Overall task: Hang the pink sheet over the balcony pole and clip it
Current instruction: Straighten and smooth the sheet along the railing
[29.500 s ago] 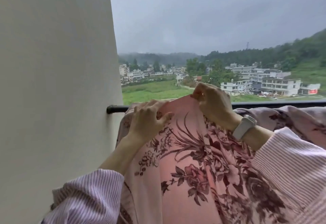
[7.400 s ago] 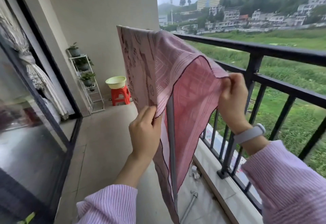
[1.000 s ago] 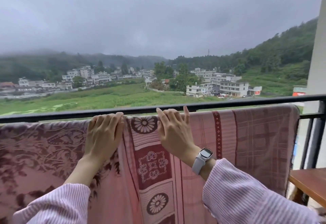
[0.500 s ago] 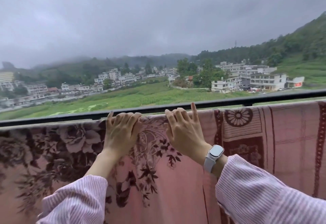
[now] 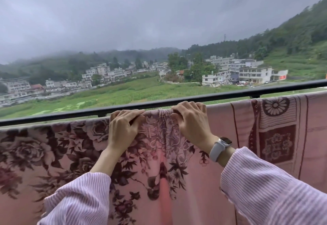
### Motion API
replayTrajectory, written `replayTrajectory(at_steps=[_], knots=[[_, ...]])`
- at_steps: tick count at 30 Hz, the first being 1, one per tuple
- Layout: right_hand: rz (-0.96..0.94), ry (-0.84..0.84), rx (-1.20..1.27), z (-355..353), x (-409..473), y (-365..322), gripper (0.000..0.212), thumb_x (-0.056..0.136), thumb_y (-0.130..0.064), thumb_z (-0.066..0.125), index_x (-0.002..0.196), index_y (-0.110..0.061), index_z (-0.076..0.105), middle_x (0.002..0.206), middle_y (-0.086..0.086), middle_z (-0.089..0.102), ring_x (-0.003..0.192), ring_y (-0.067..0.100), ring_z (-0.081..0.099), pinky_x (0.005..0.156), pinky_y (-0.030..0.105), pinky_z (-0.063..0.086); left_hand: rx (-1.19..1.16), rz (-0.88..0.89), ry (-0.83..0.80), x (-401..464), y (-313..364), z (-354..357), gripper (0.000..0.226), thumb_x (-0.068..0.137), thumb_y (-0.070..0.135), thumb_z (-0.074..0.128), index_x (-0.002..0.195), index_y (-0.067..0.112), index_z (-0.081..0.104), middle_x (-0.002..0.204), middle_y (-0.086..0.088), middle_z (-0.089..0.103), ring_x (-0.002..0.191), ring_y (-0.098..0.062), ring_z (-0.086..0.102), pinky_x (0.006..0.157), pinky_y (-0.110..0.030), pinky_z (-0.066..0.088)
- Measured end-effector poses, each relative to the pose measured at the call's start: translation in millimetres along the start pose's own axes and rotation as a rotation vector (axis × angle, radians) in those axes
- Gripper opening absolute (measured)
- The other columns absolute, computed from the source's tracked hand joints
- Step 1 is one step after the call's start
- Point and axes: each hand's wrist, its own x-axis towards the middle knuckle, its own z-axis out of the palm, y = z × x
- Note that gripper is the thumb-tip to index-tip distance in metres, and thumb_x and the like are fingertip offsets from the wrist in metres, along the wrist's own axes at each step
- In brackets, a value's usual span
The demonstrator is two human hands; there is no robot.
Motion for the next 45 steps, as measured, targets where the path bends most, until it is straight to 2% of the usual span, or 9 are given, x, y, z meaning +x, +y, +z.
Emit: replayTrajectory(at_steps=[3,8,12,16,21,27,33,37,45], knots=[[0.113,-0.001,0.110,-2.1,7.8,-2.8,0.008,0.084,-0.017,0.058,0.087,-0.018,0.066,0.092,-0.004,0.066,0.089,0.018,0.055,0.080,0.028,0.022,-0.080,-0.100,0.046,8.2,3.6,1.2,0.013,0.079,0.017,0.065,0.087,0.010,0.073,0.083,-0.008,0.073,0.080,-0.023,0.066,0.083,-0.041,0.050],[0.156,0.101,0.135,-15.3,25.2,-0.3,0.013,0.084,-0.006,0.053,0.088,-0.013,0.062,0.092,0.000,0.065,0.088,0.018,0.055,0.077,0.024,0.022,-0.031,-0.343,0.311,18.0,-10.9,-29.5,0.019,0.087,0.010,0.057,0.099,0.000,0.068,0.096,-0.022,0.069,0.083,-0.027,0.064,0.074,-0.028,0.043],[0.015,-0.044,0.050,-8.8,20.3,6.9,0.019,0.089,-0.022,0.048,0.090,-0.017,0.066,0.095,-0.002,0.068,0.091,0.019,0.060,0.084,0.032,0.036,0.174,-0.399,0.210,13.7,-36.9,-47.4,0.024,0.086,0.019,0.053,0.101,0.006,0.068,0.104,-0.021,0.067,0.100,-0.037,0.059,0.097,-0.048,0.036],[-0.064,0.020,0.052,-12.8,16.2,6.2,0.028,0.088,-0.025,0.041,0.099,-0.014,0.065,0.095,0.001,0.069,0.087,0.020,0.062,0.083,0.037,0.046,0.215,-0.209,0.106,15.2,-0.7,-36.1,0.046,0.079,0.029,0.041,0.119,0.015,0.056,0.122,-0.007,0.059,0.114,-0.024,0.050,0.107,-0.039,0.016],[-0.071,0.019,-0.105,-21.7,4.6,28.3,0.035,0.086,-0.028,0.035,0.096,-0.014,0.065,0.088,0.000,0.069,0.081,0.020,0.062,0.080,0.036,0.041,0.179,0.146,-0.245,10.8,49.4,17.8,0.053,0.084,0.052,0.033,0.118,0.019,0.057,0.114,0.001,0.064,0.104,-0.019,0.058,0.090,-0.034,0.036],[-0.122,-0.035,-0.293,-47.3,-26.1,90.4,0.034,0.092,-0.032,0.033,0.115,-0.015,0.052,0.097,0.002,0.061,0.090,0.020,0.053,0.089,0.035,0.033,0.270,0.222,-0.106,0.5,33.9,29.0,0.039,0.086,0.046,0.040,0.100,0.017,0.063,0.095,0.004,0.068,0.085,-0.018,0.062,0.076,-0.031,0.040],[0.025,0.039,-0.202,-97.1,-52.7,152.0,0.040,0.091,-0.025,0.030,0.128,-0.016,0.040,0.123,0.005,0.057,0.117,0.018,0.046,0.110,0.037,0.014,0.051,-0.276,-0.004,14.5,80.4,50.0,0.034,0.090,0.031,0.039,0.083,0.010,0.066,0.098,-0.009,0.068,0.093,-0.022,0.051,0.091,-0.036,0.029],[0.144,0.078,-0.244,-142.9,-75.4,213.0,0.041,0.087,-0.021,0.031,0.125,-0.012,0.044,0.122,0.009,0.057,0.118,0.015,0.040,0.108,0.038,0.018,0.108,-0.057,-0.098,23.4,159.4,101.6,0.031,0.088,0.031,0.045,0.105,0.011,0.062,0.110,-0.009,0.065,0.105,-0.026,0.056,0.105,-0.050,0.020],[0.317,0.216,-0.368,-254.0,-113.2,376.2,0.045,0.086,-0.027,0.029,0.116,-0.008,0.056,0.116,0.010,0.060,0.111,0.021,0.047,0.094,0.041,0.038,-0.044,0.344,-0.218,32.2,345.6,219.4,0.034,0.087,0.029,0.053,0.116,0.013,0.058,0.110,-0.004,0.065,0.102,-0.026,0.059,0.093,-0.044,0.037]])
